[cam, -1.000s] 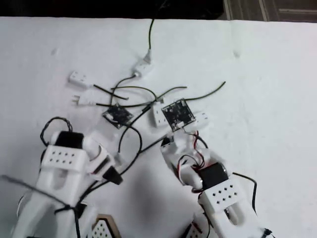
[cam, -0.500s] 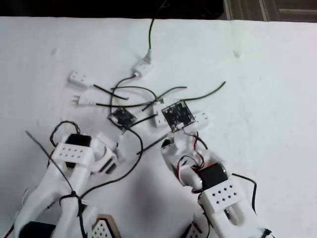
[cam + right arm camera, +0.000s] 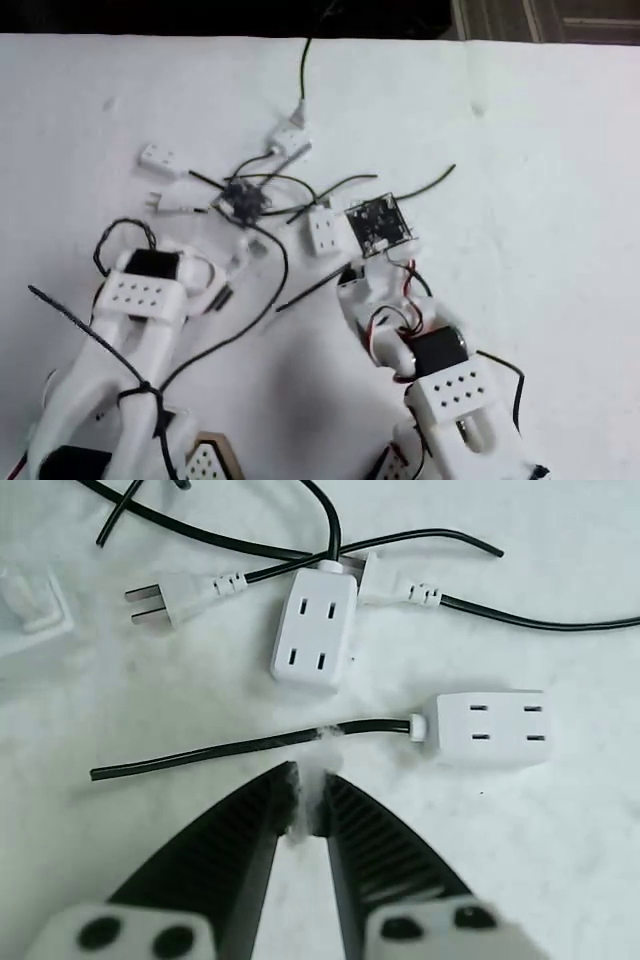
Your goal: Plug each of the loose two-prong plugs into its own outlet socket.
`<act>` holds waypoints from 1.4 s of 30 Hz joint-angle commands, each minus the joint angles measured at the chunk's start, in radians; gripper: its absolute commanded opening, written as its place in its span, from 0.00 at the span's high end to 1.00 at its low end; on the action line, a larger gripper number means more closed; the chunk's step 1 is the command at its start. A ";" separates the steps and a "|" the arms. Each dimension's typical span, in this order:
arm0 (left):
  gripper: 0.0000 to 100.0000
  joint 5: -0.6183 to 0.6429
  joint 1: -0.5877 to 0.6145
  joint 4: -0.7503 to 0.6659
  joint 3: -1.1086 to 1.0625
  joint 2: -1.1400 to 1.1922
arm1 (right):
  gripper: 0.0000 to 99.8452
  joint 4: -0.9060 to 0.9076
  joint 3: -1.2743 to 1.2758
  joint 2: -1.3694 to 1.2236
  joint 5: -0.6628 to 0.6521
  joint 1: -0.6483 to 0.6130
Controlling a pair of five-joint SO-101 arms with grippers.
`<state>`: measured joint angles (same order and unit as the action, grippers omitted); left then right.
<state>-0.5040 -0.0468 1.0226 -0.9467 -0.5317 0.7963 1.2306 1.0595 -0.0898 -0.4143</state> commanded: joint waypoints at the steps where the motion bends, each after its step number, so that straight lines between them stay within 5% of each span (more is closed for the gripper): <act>1: 0.97 0.095 -0.002 -0.015 0.157 -0.002 | 0.98 -0.018 -0.014 0.007 0.008 0.013; 6: 0.97 0.157 0.002 -0.041 0.342 0.008 | 0.98 -0.018 -0.014 0.007 0.008 0.015; 15: 0.97 0.199 -0.002 -0.373 0.508 0.170 | 0.98 -0.018 -0.014 0.005 0.008 0.013; 29: 0.96 0.192 0.004 -0.307 1.244 0.961 | 0.98 -0.018 -0.012 -0.001 0.008 0.007; 36: 0.70 0.245 0.024 -0.267 1.355 1.096 | 0.98 -0.018 -0.009 -0.001 0.008 -0.019; 42: 0.69 0.256 0.067 -0.064 1.501 1.096 | 0.98 -0.018 -0.009 -0.001 0.006 -0.019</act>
<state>-0.2585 -0.0146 0.8355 0.4235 0.5808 0.7948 1.2306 1.0595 -0.0898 -0.4266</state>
